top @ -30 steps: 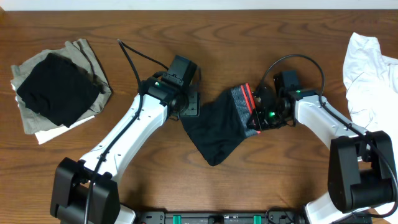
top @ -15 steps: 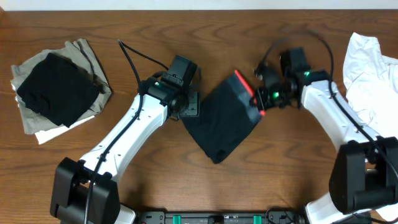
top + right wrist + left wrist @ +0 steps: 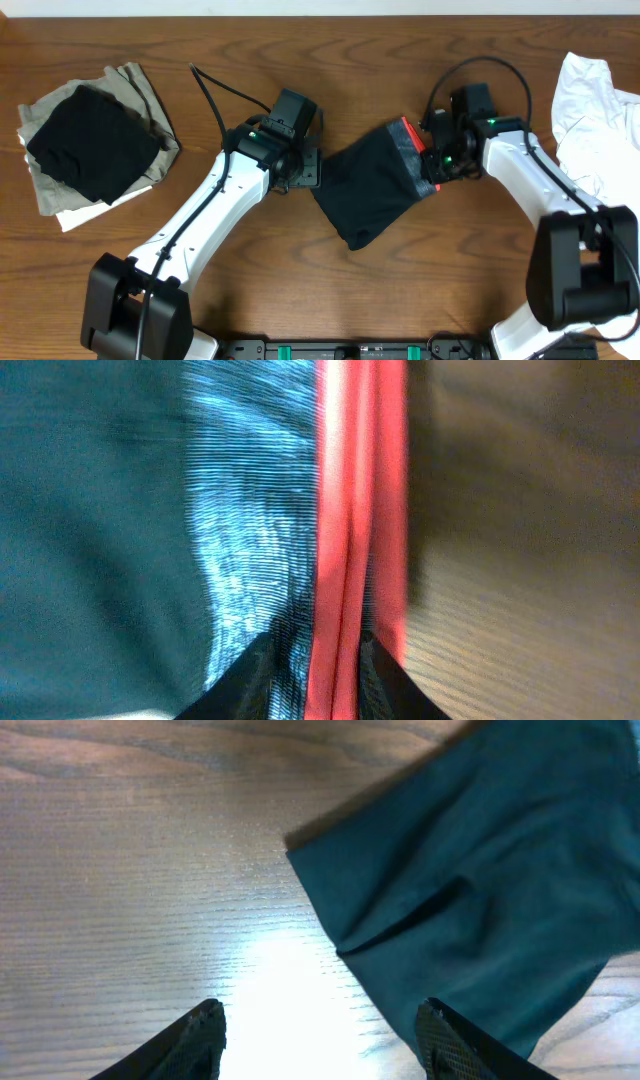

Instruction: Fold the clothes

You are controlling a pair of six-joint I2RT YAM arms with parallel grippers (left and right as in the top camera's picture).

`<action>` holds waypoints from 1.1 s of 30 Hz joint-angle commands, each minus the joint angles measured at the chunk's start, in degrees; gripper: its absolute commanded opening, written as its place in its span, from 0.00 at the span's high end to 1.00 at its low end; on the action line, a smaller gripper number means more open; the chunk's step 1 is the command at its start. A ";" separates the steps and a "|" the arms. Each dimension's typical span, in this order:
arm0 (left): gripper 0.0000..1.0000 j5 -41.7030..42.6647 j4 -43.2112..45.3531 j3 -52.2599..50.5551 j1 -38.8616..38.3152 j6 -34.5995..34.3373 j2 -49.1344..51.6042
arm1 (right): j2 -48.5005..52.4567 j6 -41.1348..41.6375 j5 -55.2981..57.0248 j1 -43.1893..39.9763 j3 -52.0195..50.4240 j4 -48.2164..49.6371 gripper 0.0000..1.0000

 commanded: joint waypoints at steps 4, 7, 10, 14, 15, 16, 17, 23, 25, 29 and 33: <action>0.37 -0.68 -0.55 -0.04 0.09 0.96 0.76 | 0.48 10.49 15.41 -1.40 0.11 -1.79 0.68; 0.36 -0.68 0.07 -0.04 0.09 0.96 0.76 | -1.92 10.47 12.96 -1.42 0.98 -3.61 0.68; 0.36 -0.68 1.75 -0.04 0.09 0.98 0.76 | -6.23 10.80 11.06 -1.36 2.01 -4.87 0.66; 0.36 -0.68 6.43 -0.04 0.09 1.09 0.76 | -13.40 10.60 4.22 -1.33 2.34 -7.04 0.65; 0.37 -0.66 8.00 -0.04 0.09 1.60 0.76 | -14.67 10.60 2.25 -1.18 2.34 -7.98 0.65; 0.37 -0.68 9.62 -0.04 0.09 2.27 0.81 | -15.89 10.60 0.39 -0.92 2.34 -9.42 0.65; 0.37 -0.68 11.74 -0.04 0.09 3.23 0.90 | -16.63 10.62 -1.14 -0.59 2.29 -10.93 0.65; 0.50 -0.37 20.00 -0.04 0.11 4.39 4.55 | -16.06 10.64 -5.05 2.43 0.09 -14.73 0.69; 0.50 1.38 22.34 -0.04 0.11 4.52 7.06 | -15.13 11.17 -5.05 3.23 -1.49 -13.55 0.69; 0.50 8.15 26.36 -0.04 0.09 4.59 12.44 | -13.40 13.86 -5.07 4.37 -6.67 -7.63 0.69; 0.50 13.97 26.80 -0.04 0.09 4.52 17.46 | -11.17 14.73 -5.01 4.48 -11.80 -1.01 0.69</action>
